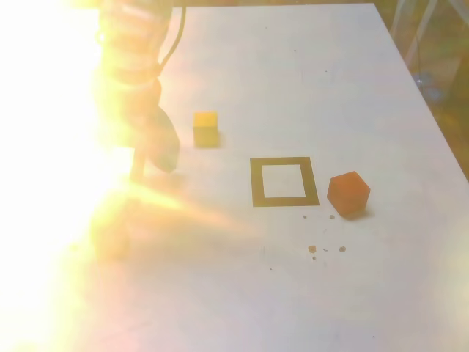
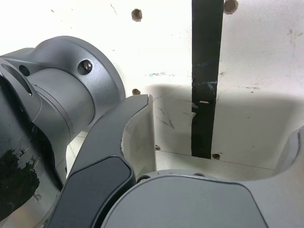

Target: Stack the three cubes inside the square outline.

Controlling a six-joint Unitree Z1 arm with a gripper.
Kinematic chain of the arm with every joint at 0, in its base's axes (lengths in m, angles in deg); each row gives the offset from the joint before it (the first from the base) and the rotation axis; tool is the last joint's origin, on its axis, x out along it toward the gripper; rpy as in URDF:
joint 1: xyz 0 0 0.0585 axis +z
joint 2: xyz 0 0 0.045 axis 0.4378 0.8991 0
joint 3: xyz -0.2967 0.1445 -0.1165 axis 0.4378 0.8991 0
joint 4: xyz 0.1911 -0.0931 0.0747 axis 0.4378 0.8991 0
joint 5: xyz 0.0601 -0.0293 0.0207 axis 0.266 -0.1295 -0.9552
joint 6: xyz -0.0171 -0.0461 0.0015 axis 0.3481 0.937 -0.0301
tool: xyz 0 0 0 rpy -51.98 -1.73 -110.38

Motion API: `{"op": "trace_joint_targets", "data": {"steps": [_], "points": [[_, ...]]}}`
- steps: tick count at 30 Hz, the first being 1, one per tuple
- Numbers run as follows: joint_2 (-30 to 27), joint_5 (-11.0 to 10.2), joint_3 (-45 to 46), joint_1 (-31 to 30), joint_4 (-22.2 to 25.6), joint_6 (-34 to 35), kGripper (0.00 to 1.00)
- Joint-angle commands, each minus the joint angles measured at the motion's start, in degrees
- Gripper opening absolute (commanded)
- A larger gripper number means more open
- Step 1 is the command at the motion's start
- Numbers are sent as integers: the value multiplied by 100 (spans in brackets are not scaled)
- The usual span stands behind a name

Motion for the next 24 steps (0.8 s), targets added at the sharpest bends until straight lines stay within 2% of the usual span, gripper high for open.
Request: {"op": "trace_joint_targets", "data": {"steps": [1, 18, 24], "points": [[28, 3, -22, 4, -15, 9, 98], [155, 19, -127, 4, -1, 9, 98], [240, -39, -373, 4, 85, -4, 99]]}}
